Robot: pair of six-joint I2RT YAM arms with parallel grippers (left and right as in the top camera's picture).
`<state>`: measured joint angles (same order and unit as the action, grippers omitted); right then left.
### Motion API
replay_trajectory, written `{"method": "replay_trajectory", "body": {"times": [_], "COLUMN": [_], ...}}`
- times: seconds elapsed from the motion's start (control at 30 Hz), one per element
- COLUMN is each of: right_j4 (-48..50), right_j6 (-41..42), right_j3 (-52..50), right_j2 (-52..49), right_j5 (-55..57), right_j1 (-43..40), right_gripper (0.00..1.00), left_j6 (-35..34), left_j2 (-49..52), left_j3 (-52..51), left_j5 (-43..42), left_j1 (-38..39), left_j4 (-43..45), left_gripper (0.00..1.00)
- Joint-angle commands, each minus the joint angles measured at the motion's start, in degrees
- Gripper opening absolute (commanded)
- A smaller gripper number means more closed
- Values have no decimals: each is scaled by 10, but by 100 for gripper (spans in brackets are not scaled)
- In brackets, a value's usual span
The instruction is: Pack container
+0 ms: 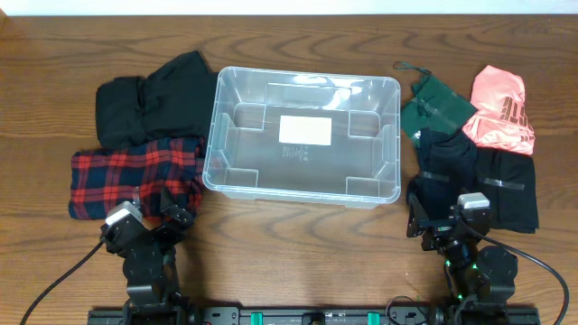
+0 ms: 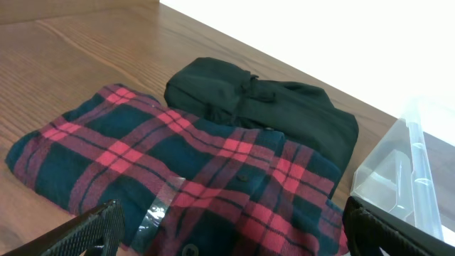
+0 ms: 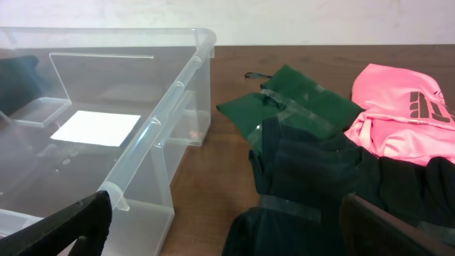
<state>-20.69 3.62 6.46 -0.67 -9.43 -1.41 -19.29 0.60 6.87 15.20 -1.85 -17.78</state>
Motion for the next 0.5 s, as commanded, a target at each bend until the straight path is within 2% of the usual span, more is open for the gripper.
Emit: {"method": "replay_trajectory", "body": {"times": [0.0,0.13,0.23,0.47], "right_j4": [2,3,3,1], "right_j6": [-7,-6,31,79], "right_j3": [-3,-3,-2,13], "right_j2": [3,3,3,-11], "right_j5": [-2,-3,-3,5], "right_j1": [3,3,3,3], "right_gripper": [99,99,99,99], "left_j6": [1,1,1,1], "left_j2": [-4,-4,-4,9], "left_j3": [-13,-13,-12,23], "left_j5": [5,4,2,-57], "left_j1": [-3,-3,-3,-3], "left_j4": [-3,5,8,7], "left_gripper": [98,98,98,98]}}
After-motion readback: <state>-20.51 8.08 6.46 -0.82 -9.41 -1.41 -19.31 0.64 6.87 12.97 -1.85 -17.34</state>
